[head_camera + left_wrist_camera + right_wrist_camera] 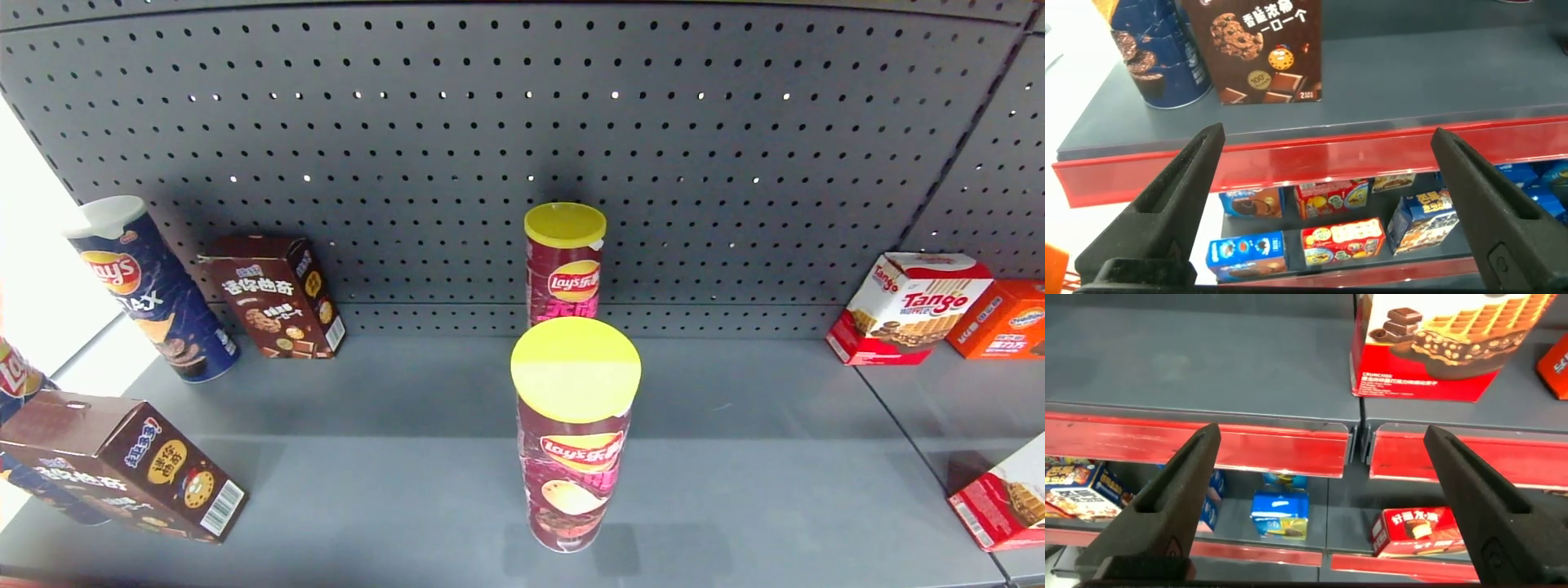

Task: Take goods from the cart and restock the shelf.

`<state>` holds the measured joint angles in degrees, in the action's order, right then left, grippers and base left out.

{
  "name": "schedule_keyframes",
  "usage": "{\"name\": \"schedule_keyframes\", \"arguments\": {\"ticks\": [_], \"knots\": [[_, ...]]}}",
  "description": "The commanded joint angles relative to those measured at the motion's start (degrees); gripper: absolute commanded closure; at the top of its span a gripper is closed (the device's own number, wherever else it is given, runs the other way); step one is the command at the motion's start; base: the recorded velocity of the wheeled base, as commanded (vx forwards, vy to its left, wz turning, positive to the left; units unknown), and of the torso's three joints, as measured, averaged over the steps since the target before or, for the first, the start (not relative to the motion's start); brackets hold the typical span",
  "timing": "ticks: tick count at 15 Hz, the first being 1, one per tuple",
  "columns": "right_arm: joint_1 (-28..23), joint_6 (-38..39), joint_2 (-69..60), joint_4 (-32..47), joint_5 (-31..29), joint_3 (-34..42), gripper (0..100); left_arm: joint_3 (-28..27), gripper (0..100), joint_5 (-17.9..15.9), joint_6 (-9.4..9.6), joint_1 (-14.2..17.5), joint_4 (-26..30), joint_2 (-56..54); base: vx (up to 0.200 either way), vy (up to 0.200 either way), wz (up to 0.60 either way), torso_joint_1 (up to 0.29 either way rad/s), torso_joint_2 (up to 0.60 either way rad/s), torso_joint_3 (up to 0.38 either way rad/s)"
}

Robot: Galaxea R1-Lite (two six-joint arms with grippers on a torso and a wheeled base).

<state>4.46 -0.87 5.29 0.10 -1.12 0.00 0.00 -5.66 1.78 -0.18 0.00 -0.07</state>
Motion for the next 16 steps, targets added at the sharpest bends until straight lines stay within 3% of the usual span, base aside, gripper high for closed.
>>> {"name": "schedule_keyframes", "arguments": {"ticks": [1, 16], "knots": [[0.0, 0.0, 0.2, 0.0, 0.0, 0.0, 0, 0.0, 0, 0.0, -0.02, 0.0, 0.0, 0.1, 0.000, 0.000, 0.00, 0.000, 0.00, 0.000], [0.0, 0.0, 0.1, 0.0, 0.0, 0.0, 0, 0.0, 0, -0.1, 0.07, 0.0, 0.0, 0.1, -0.027, 0.000, 0.00, 0.001, 0.00, 0.000]]}}
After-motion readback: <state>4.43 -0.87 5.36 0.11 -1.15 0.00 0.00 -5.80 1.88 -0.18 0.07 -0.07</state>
